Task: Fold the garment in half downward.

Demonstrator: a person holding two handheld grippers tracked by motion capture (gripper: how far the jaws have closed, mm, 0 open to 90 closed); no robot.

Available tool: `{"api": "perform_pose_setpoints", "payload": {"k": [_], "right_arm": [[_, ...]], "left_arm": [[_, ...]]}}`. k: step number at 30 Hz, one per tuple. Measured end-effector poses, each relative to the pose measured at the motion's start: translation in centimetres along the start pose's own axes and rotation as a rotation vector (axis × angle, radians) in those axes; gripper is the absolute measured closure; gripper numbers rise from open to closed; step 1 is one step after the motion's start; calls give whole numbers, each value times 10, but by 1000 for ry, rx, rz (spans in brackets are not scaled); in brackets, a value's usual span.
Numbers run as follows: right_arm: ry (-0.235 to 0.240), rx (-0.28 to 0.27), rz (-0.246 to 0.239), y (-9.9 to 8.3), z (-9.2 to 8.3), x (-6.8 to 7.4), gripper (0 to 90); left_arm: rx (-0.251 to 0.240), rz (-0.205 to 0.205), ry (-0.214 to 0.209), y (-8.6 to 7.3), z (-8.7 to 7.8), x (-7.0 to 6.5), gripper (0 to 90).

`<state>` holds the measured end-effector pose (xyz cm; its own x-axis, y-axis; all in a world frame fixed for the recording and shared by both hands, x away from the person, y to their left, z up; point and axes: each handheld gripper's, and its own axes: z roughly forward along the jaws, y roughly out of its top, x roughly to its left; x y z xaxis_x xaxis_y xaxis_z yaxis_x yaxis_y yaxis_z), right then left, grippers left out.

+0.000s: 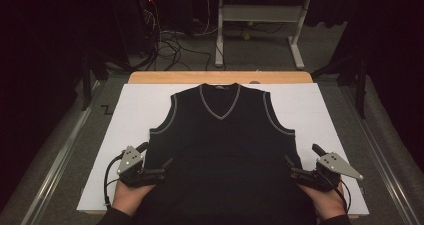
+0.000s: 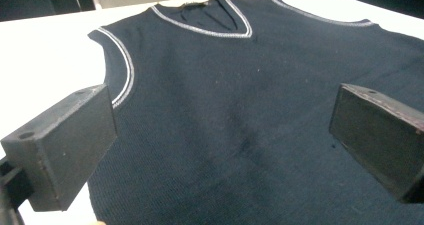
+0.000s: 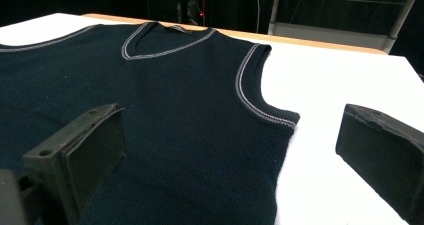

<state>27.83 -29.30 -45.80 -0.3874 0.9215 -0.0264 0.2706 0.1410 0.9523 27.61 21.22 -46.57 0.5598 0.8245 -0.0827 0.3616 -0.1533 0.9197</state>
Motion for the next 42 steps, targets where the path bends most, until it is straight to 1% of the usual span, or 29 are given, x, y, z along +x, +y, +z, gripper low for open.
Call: {"api": "perform_pose_setpoints", "payload": {"k": [2,3,4,5,6,7,11,17,24,26,28,30,32,34,35,39,40,41,42], "right_arm": [[3,2,0,0,0,0,2],[7,5,-4,-1,1,0,1],[10,8,-5,-1,1,0,1],[10,9,-5,-1,1,0,1],[12,8,-7,-1,1,0,1],[13,7,-9,-1,1,0,1],[17,0,-14,0,1,1,1],[13,-5,-10,0,0,1,1],[21,-6,-14,-1,0,2,1],[22,-6,-14,-1,0,2,1],[23,-3,-15,-1,1,3,1],[23,-4,-16,-1,2,3,1],[27,-8,-19,-1,5,4,2],[30,-6,-25,0,11,6,1],[30,-6,-25,0,11,6,1],[18,10,-27,4,22,10,2],[16,14,-27,6,25,10,1],[14,17,-30,7,27,10,2],[12,17,-31,8,30,10,2]], "left_arm": [[6,-2,2,-1,1,1,0],[-1,-18,-10,0,1,1,0],[-7,-20,-12,0,1,0,0],[-7,-20,-12,0,1,0,0],[-8,-7,-9,0,1,-2,0],[-7,-4,-9,0,1,-2,0],[-5,-10,-11,0,1,-2,0],[-9,-15,-12,0,1,-2,0],[-16,-9,-7,-1,0,-2,0],[-16,-16,-15,-1,0,-1,0],[-21,-30,-33,-1,1,0,0],[-21,-28,-33,-2,2,1,0],[-24,-24,-38,-2,3,1,0],[-22,-25,-38,-1,4,1,0],[-22,-25,-38,-1,4,1,0],[-17,-29,-43,0,5,0,0],[-16,-29,-43,1,6,1,0],[0,-30,-29,2,8,4,0],[0,-30,-29,2,8,4,0]]}}
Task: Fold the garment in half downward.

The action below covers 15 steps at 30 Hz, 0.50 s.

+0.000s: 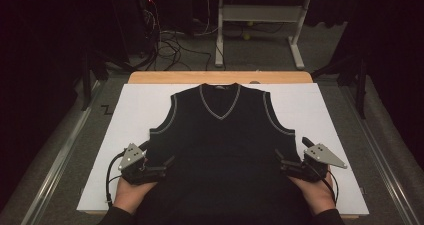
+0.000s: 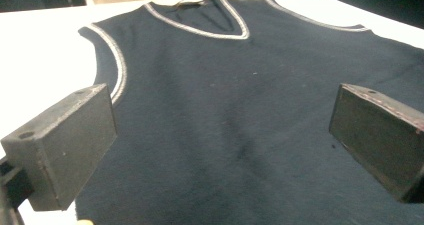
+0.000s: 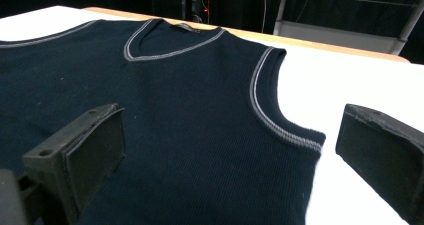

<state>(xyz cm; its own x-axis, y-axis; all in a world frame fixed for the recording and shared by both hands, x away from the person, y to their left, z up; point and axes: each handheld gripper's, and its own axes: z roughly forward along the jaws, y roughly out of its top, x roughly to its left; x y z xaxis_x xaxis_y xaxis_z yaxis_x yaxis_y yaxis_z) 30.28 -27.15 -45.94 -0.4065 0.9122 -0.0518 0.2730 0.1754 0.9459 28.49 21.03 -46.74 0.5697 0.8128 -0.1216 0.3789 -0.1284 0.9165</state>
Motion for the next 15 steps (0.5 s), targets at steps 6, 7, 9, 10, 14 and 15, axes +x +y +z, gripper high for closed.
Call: {"api": "perform_pose_setpoints", "payload": {"k": [6,7,9,10,14,15], "right_arm": [[-21,24,-5,7,15,-2,2],[-21,29,2,8,18,-3,2],[-24,36,4,10,24,-4,2],[-31,39,4,11,28,-5,2],[-39,53,11,14,39,-8,3],[-45,61,13,15,45,-11,4]], "left_arm": [[29,-23,50,6,8,13,0],[35,-24,66,8,9,16,0],[46,-17,86,12,12,19,0],[57,-21,97,16,15,24,0],[69,-34,113,19,23,31,0],[83,-47,132,21,25,35,0]]}}
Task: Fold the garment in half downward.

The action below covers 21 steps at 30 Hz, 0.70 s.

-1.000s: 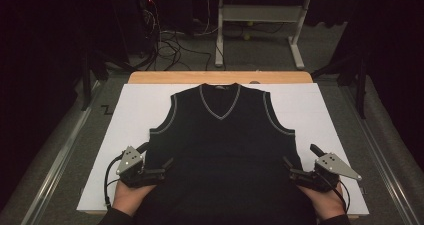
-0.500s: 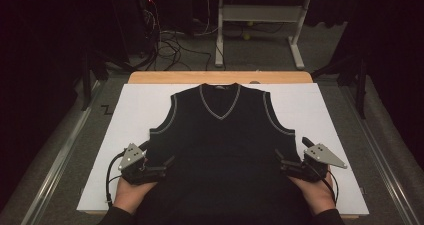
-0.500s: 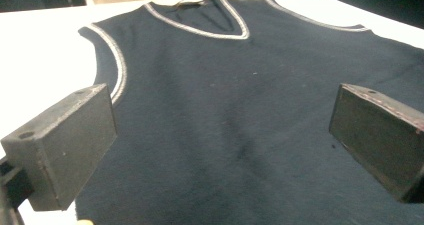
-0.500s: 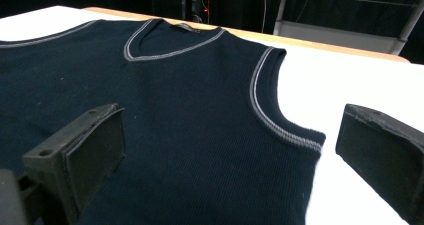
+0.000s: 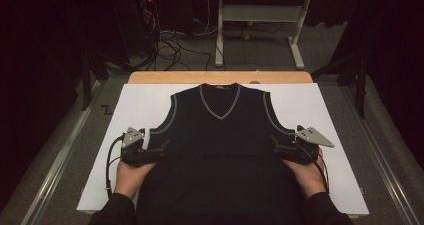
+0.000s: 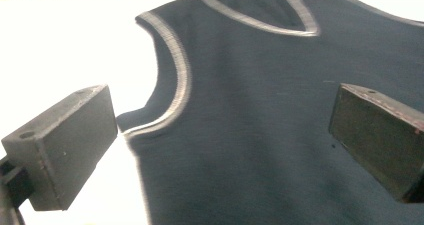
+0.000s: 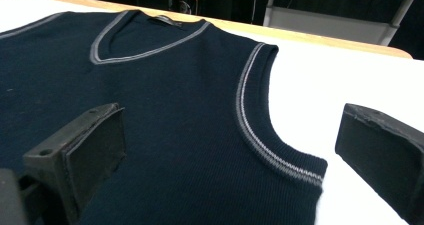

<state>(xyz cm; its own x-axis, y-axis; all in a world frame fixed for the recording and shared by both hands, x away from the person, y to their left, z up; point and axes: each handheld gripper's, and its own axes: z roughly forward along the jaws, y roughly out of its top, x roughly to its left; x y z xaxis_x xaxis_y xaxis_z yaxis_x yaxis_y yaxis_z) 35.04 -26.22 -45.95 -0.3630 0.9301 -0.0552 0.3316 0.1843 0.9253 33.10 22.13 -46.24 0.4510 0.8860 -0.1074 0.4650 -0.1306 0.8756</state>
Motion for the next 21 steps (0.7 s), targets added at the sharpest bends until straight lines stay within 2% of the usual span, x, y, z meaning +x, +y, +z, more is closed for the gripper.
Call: {"api": "perform_pose_setpoints", "payload": {"k": [1,2,3,4,5,6,7,8,9,10,11,14,15,16,17,18,20,21], "right_arm": [[-5,4,-2,0,3,-1,7],[-5,7,-4,1,5,-2,12],[-5,7,-4,1,5,-2,12],[-8,33,5,1,8,-6,34],[-9,49,13,1,9,-8,44],[-19,63,19,0,10,-10,45],[-34,82,22,0,10,-13,49],[-34,82,22,0,10,-13,49],[-40,121,35,-1,10,-19,52],[-40,121,35,-1,10,-19,52],[-57,181,39,-4,11,-24,74],[-56,234,54,-8,10,-29,115],[-58,263,79,-11,7,-33,171],[-58,272,100,-12,5,-35,213],[-58,272,100,-12,5,-35,213],[-60,287,129,-13,2,-39,289],[-58,295,139,-14,1,-41,315],[-37,311,150,-15,1,-42,354]], "left_arm": [[21,-65,21,1,6,8,0],[21,-65,21,1,6,8,0],[43,-86,27,2,9,13,0],[101,-110,40,1,14,20,0],[122,-133,41,0,15,23,0],[122,-133,41,0,15,23,5],[153,-159,38,-2,15,28,37],[153,-159,38,-2,15,28,40],[164,-157,53,-3,16,28,44],[179,-148,62,-3,16,28,44],[198,-144,63,-5,17,29,106],[226,-148,64,-8,19,29,129],[253,-156,52,-10,20,30,142],[253,-156,52,-10,20,30,167],[255,-152,46,-11,18,30,167],[249,-150,49,-11,17,28,223],[255,-144,44,-13,15,27,270],[265,-141,47,-14,15,27,302]]}}
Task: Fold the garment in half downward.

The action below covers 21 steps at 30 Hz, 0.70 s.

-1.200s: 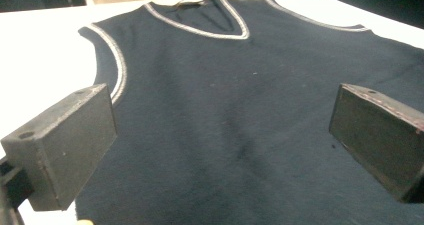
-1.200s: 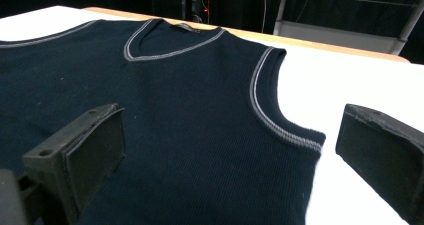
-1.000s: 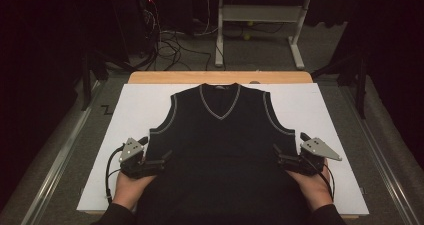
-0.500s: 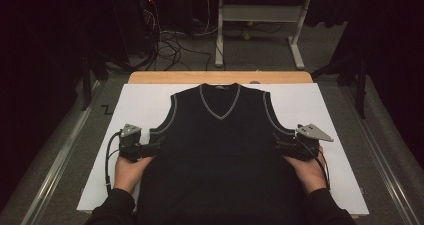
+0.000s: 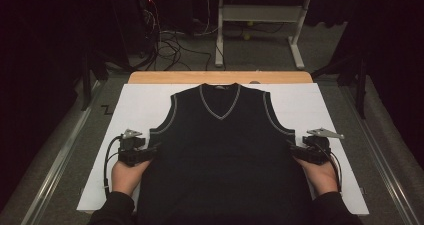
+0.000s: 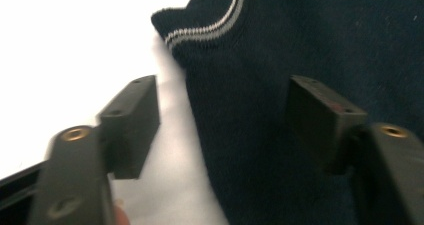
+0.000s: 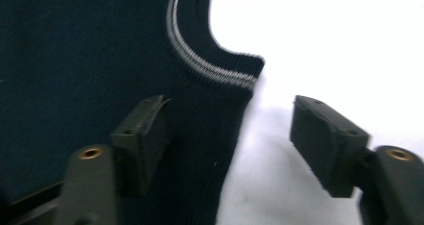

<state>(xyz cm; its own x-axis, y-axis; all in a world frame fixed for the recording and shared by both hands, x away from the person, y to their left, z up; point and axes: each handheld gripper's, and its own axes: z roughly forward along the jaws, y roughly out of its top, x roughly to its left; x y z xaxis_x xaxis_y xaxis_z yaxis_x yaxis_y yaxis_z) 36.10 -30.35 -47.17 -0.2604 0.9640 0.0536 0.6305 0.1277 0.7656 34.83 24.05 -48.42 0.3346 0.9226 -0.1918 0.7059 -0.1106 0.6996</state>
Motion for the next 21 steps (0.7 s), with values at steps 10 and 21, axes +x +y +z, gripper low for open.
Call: {"api": "perform_pose_setpoints", "payload": {"k": [10,21], "right_arm": [[22,42,-57,0,4,10,533],[44,43,-72,-1,3,14,801]], "left_arm": [[8,46,-13,-2,1,-4,482],[15,42,10,-4,0,-6,711]]}}
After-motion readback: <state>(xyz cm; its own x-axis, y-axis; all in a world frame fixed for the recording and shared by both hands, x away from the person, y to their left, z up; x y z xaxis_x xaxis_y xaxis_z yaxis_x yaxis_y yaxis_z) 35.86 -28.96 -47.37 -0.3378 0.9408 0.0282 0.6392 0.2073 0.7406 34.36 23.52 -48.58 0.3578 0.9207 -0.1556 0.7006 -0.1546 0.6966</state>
